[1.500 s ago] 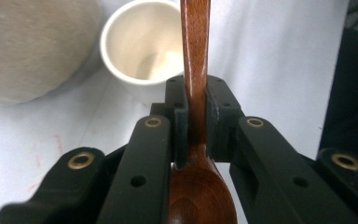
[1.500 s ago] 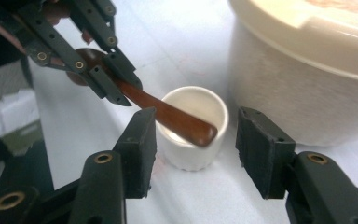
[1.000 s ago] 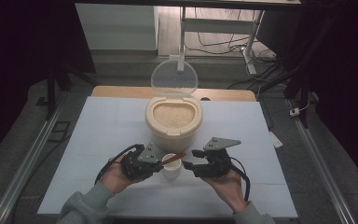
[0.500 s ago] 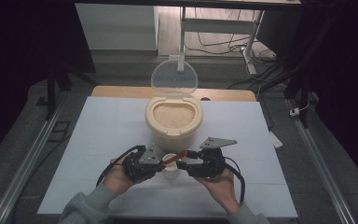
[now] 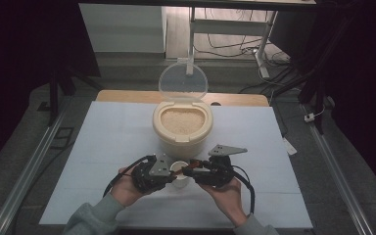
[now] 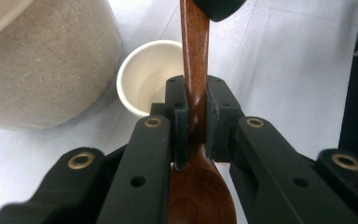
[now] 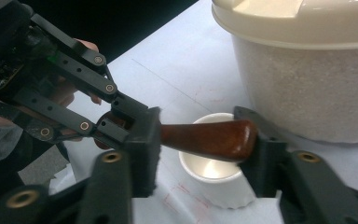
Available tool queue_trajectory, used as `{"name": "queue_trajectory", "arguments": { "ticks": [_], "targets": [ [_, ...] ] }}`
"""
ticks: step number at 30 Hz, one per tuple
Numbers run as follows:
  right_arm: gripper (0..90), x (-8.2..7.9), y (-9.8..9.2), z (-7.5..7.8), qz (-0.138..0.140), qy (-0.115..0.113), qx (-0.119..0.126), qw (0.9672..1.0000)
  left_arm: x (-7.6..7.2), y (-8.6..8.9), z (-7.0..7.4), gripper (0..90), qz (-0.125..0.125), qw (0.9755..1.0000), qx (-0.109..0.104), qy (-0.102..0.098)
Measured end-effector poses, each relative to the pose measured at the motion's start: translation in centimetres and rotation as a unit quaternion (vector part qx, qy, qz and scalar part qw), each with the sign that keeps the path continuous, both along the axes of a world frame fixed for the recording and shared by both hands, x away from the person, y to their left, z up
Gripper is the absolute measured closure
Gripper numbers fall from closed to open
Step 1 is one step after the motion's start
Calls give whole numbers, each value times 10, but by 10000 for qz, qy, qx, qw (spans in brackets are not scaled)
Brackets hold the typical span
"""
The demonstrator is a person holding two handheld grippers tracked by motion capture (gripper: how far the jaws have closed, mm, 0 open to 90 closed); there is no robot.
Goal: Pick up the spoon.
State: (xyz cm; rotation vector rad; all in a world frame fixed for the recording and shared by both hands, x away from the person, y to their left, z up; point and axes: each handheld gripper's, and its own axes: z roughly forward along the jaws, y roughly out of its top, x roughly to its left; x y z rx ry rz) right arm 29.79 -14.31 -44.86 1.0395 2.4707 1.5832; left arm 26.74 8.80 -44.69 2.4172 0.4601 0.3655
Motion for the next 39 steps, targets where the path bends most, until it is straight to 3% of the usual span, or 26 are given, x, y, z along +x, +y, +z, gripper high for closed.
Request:
{"name": "queue_trajectory", "arguments": {
  "ticks": [11, 20, 28, 30, 32, 37, 39],
  "targets": [
    [678, 0, -5, 2, -7, 66, 484, 9988, -1, 0, 0, 804, 7, 10000, -34, -26],
    [811, -1, -5, 5, 338, 63, 905, 9953, 0, 1, -1, 798, -10, 10000, 8, -9],
    [824, -2, -5, 5, 423, -46, 992, 9942, 0, 3, 0, 791, -11, 10000, -77, 25],
    [825, -3, -5, 6, 398, -119, 971, 9944, 1, 5, -1, 763, 46, 9999, -161, 26],
    [825, -3, -6, 7, 277, -203, 885, 9955, 2, 8, -1, 676, 136, 9995, -266, 27],
    [826, -1, -12, 8, 189, -196, 1024, 9944, 2, 23, 1, 466, 383, 9977, -564, 10],
    [826, -1, -14, 8, 168, -210, 1037, 9942, 0, 32, -1, 434, 536, 9961, -697, 24]
  ]
}}
